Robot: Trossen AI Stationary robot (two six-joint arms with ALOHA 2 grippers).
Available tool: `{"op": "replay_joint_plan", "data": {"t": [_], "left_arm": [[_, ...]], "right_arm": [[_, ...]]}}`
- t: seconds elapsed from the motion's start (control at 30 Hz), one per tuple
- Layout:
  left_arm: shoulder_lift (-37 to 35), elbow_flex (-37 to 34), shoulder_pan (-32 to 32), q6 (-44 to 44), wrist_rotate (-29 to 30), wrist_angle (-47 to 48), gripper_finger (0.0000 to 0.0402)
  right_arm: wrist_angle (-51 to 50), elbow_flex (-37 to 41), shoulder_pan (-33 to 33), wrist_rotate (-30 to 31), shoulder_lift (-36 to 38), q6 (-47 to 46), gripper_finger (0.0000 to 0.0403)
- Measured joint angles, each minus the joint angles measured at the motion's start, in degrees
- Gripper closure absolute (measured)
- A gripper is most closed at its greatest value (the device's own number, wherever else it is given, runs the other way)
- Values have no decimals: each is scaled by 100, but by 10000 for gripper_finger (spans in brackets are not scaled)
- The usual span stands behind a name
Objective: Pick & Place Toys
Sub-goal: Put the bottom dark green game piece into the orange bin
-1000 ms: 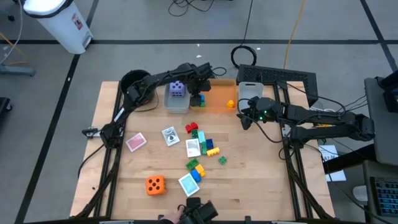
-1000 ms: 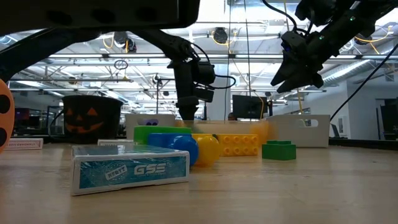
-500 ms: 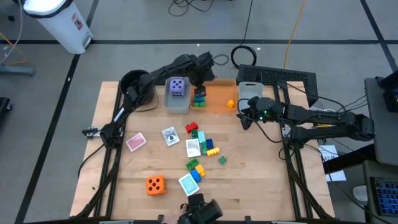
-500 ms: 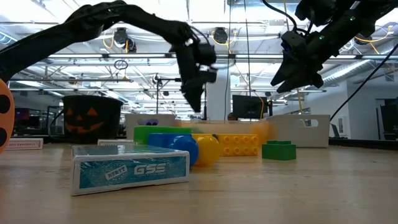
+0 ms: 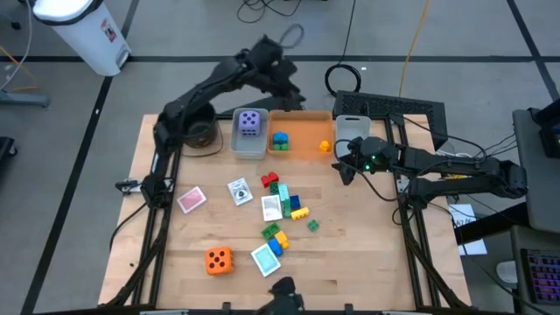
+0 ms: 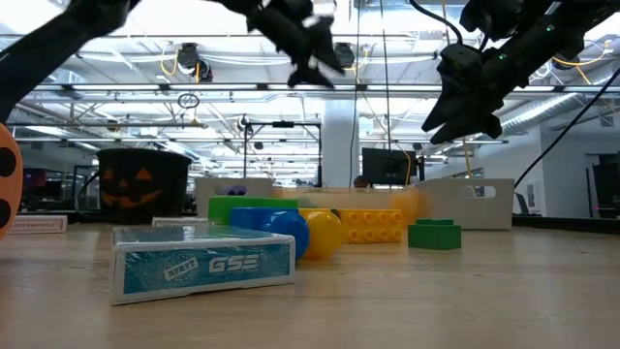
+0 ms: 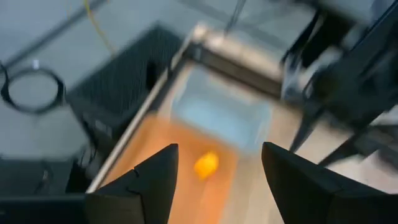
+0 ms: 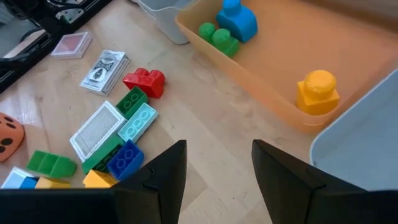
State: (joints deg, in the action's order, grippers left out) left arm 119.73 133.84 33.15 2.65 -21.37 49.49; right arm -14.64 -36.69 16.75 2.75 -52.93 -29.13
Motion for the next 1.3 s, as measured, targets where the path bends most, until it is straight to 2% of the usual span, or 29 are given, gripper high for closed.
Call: {"op": "replay_joint_plan", "data": {"t": [0.13,0.33,0.47,0.67,0.8,1.07,1.3], "left_arm": [[-333,-1,-171,353,39,-456,185],[-545,-44,-598,382,68,-646,213],[-526,-537,-931,460,89,-850,232],[-633,-1962,-1399,1075,88,-2115,254],[-1025,-3016,-1593,1524,144,-3168,262],[-2640,-5467,-1664,2205,1206,-4491,265],[-4205,-7376,-1775,2819,1899,-4871,266]], "right_arm": [[47,0,0,-3,0,-17,232],[215,0,0,-5,-1,-16,232],[310,0,0,-7,0,-11,232],[304,0,0,-10,0,-2,232],[302,0,2,-130,0,91,232],[362,0,-42,-160,-2,137,232],[687,0,-42,-160,-2,134,232]]}}
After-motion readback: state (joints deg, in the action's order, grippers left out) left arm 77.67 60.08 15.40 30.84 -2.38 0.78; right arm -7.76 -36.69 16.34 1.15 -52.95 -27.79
